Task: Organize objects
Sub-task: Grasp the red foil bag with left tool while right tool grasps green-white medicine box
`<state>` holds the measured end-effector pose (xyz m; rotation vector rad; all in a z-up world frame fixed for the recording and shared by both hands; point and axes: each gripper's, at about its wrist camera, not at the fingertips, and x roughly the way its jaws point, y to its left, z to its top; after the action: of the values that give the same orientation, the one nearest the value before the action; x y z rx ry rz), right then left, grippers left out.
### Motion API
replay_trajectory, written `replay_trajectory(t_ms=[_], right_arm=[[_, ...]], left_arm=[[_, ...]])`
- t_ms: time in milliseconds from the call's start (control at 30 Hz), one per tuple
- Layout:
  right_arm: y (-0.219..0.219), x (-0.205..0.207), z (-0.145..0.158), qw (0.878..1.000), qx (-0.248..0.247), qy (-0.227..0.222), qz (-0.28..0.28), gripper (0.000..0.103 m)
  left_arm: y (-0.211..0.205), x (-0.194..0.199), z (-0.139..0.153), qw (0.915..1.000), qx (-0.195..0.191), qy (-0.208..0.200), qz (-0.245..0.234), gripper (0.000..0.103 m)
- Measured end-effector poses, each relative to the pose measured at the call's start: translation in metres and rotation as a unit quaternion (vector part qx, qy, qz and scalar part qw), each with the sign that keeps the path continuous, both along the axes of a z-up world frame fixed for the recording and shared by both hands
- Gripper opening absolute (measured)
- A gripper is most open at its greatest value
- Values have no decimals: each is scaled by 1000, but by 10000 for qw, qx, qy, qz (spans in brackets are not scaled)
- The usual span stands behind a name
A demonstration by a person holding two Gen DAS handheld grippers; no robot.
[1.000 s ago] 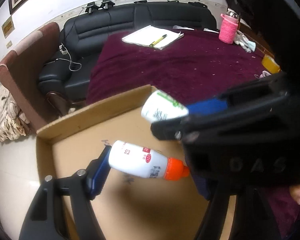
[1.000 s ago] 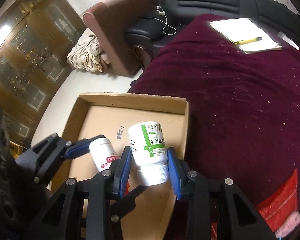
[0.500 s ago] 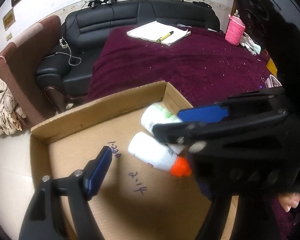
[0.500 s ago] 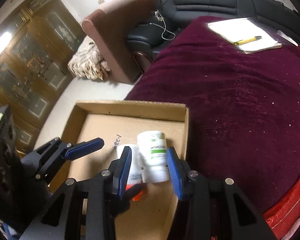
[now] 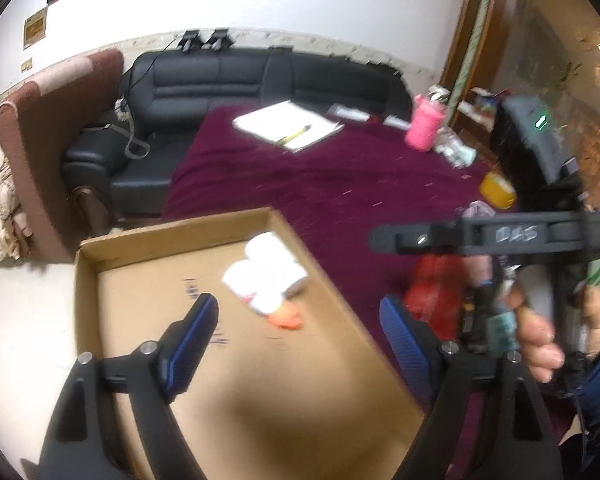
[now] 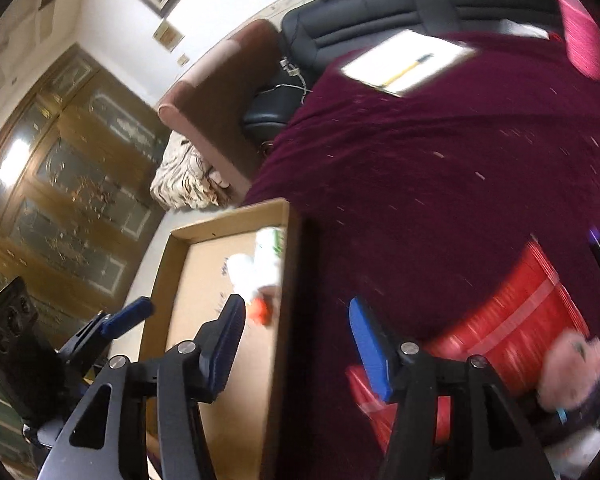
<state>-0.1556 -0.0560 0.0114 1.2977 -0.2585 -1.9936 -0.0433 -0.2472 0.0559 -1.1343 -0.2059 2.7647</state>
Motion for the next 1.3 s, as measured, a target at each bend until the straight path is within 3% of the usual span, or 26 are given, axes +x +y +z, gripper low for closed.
replay_trajectory(t_ms=[267, 567, 700, 833, 933, 1033, 1133, 1233, 1300], right_arm=[[101, 16, 2, 9986, -235, -44, -477, 60], [233, 42, 24, 9881, -333, 577, -1387, 63], [283, 48, 34, 9794, -290, 797, -1830, 65], [333, 60, 38, 9665, -257, 893, -2392, 77], [366, 67, 37, 9571, -211, 929, -2735, 78], [387, 70, 31, 9500, -127, 887, -2991, 78], [403, 69, 24, 9447, -61, 782, -3185, 78], [410, 69, 18, 9408, 48, 688, -3319, 78], [411, 69, 17, 9394, 141, 674, -3359, 78]], left_arm=[[74, 14, 9, 9984, -15, 223, -520, 88], [157, -7, -20, 9932, -433, -80, -1076, 88], [184, -23, -31, 9886, -809, -231, -1251, 88], [196, -49, -49, 9788, -1340, -694, -1382, 88], [197, -67, -62, 9723, -1636, -954, -1371, 88], [195, -87, -73, 9713, -1631, -1154, -1293, 88], [197, -101, -77, 9732, -1329, -1245, -1402, 89], [200, -111, -81, 9750, -1216, -1281, -1345, 99], [199, -118, -93, 9750, -1208, -1509, -1094, 99]])
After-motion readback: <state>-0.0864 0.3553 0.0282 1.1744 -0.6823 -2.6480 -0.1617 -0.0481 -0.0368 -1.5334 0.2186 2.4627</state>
